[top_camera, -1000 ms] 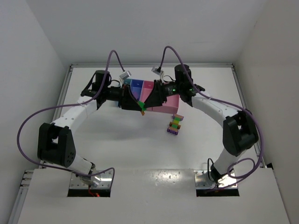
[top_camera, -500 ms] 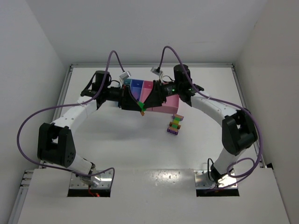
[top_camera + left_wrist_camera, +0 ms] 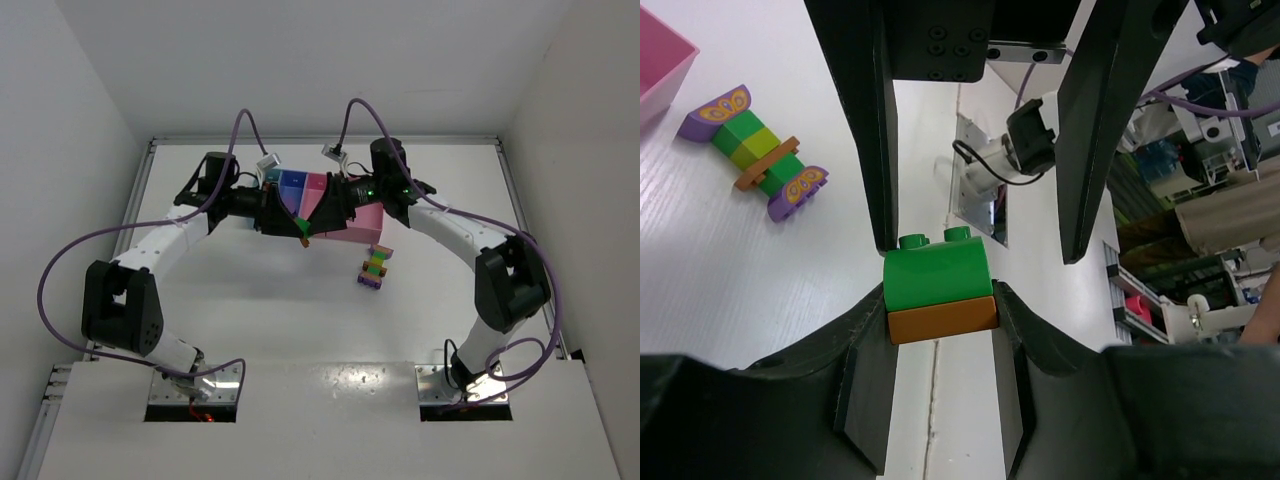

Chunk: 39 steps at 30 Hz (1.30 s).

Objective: Sort the legos into containers by color

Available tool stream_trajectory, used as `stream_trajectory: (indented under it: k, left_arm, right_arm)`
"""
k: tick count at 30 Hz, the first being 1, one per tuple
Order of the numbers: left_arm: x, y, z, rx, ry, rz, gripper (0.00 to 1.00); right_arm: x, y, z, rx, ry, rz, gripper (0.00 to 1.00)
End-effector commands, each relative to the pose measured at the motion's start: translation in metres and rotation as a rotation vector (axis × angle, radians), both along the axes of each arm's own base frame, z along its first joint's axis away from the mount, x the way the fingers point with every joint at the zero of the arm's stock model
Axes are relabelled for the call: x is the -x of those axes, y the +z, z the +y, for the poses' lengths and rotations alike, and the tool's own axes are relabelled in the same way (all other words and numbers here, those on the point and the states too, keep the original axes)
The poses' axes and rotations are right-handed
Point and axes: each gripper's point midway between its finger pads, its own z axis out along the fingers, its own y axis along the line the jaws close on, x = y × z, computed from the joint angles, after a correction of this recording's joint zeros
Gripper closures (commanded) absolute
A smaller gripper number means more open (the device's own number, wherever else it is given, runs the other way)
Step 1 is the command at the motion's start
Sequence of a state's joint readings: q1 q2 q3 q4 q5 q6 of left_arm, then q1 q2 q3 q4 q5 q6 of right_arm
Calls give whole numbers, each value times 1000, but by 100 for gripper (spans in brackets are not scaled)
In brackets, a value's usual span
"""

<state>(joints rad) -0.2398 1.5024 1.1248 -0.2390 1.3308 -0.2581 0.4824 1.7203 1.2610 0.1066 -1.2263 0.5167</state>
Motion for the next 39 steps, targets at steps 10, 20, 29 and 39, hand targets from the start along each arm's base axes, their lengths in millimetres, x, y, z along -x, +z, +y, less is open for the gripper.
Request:
stream_trajectory:
  k: [10,20,29,39]
  left_arm:
    - [-1,28,-8,49,-44,-171,86]
    - [-1,28,-8,49,-44,-171,86]
    - [1,18,-7,43,-45,-153,86]
    - [-1,19,-8,43,-45,-153,86]
  right_arm:
    - [1,7,14,-12,8,-55,27]
    - [3,8,10,-28,18,-70,59]
    - [3,14,1,-24,-1,-58,47]
    - [-3,17,-9,-23,-32,-58,30]
